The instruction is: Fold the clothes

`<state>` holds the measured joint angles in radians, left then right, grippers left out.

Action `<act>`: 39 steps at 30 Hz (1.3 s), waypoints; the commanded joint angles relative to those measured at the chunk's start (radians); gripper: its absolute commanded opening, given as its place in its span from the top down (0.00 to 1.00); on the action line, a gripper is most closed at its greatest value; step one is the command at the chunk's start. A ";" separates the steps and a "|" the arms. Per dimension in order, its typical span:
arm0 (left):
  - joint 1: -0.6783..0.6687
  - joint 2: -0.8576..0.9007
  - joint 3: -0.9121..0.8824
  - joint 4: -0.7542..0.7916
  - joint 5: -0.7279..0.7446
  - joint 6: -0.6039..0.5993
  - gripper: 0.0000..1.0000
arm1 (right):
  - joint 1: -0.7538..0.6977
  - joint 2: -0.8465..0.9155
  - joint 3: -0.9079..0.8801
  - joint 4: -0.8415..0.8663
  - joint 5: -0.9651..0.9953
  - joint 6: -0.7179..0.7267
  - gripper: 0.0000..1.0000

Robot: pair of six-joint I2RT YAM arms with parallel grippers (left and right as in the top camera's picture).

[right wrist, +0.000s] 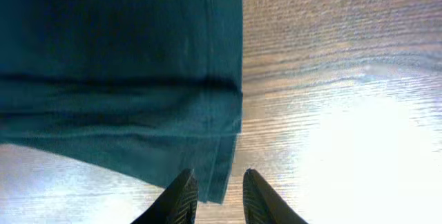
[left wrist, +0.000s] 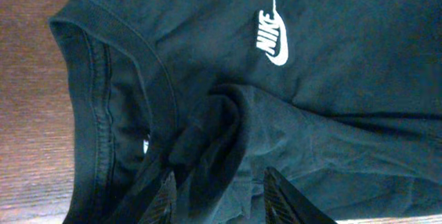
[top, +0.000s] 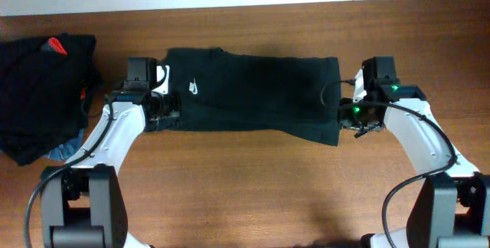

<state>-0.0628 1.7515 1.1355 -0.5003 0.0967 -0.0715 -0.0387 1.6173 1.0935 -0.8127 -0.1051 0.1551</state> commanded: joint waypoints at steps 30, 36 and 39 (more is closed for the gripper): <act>0.000 0.002 0.007 -0.050 -0.007 0.008 0.59 | -0.001 0.222 0.056 0.120 -0.022 -0.252 0.96; 0.000 0.002 0.007 -0.050 -0.007 0.008 0.59 | -0.001 0.222 0.103 0.218 -0.013 -0.219 0.96; 0.000 0.002 0.007 -0.050 -0.007 0.008 0.59 | -0.001 0.222 0.103 0.279 -0.014 -0.166 0.96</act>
<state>-0.0628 1.7515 1.1355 -0.5499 0.0967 -0.0715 -0.0387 1.8359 1.1809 -0.5682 -0.1169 -0.0704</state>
